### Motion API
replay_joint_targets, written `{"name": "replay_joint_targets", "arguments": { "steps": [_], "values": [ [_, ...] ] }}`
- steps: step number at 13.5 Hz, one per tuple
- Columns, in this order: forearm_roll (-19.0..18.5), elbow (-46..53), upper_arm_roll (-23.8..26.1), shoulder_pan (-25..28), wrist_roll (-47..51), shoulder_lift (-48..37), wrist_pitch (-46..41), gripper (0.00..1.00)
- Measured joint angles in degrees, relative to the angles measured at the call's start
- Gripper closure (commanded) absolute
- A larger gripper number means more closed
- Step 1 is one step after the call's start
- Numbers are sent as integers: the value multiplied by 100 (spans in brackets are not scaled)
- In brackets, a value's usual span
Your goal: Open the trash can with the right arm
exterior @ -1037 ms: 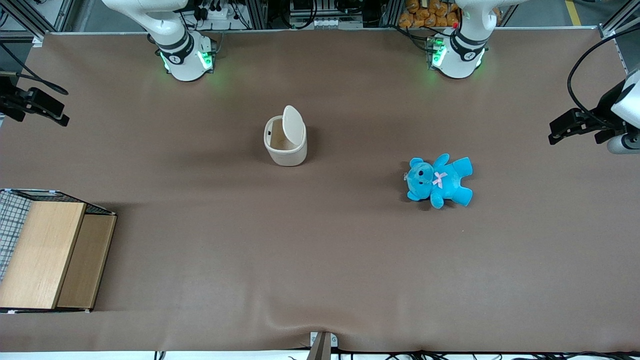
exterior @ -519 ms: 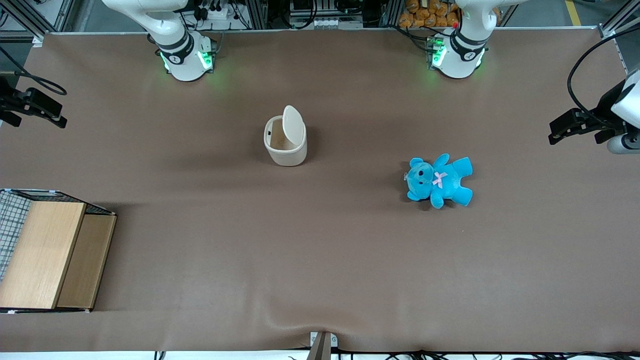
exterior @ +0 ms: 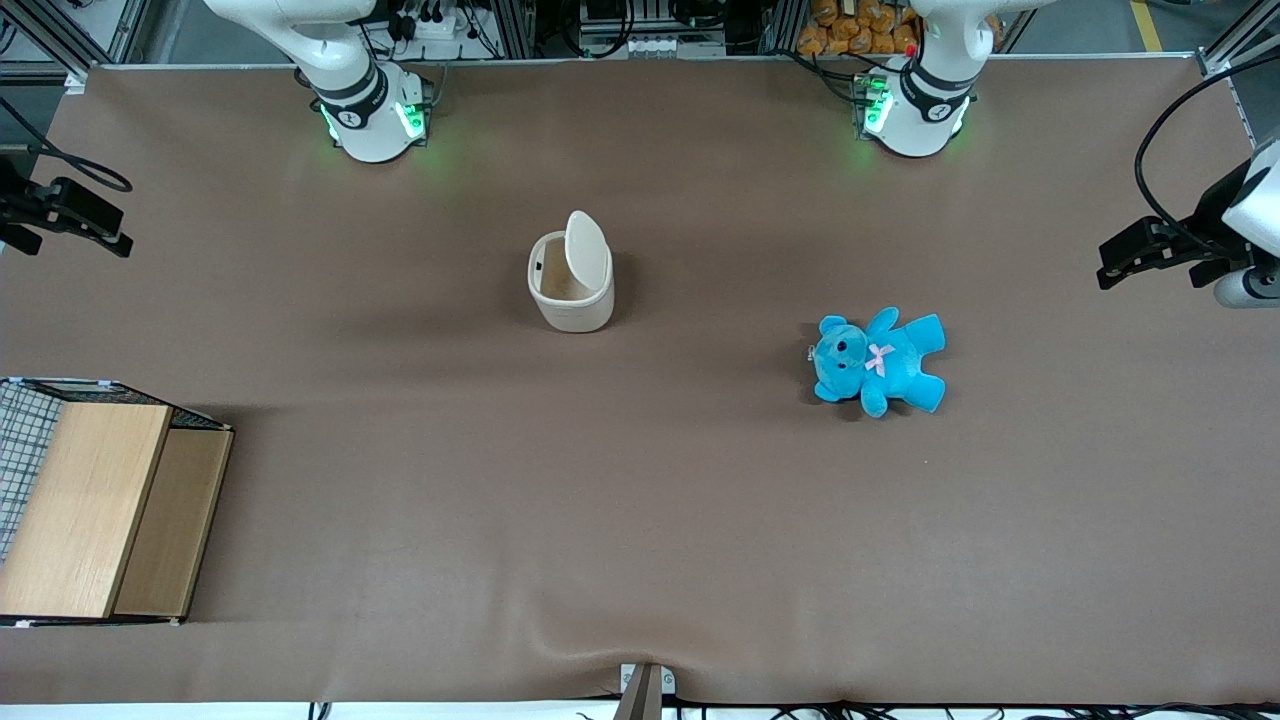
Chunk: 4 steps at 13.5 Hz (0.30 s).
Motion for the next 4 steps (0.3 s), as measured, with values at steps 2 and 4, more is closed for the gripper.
{"name": "replay_joint_targets", "arguments": {
  "steps": [2, 4],
  "values": [
    [0, 0, 0, 0, -2, 13, -1, 0],
    [0, 0, 0, -1, -3, 26, -2, 0]
  ]
}}
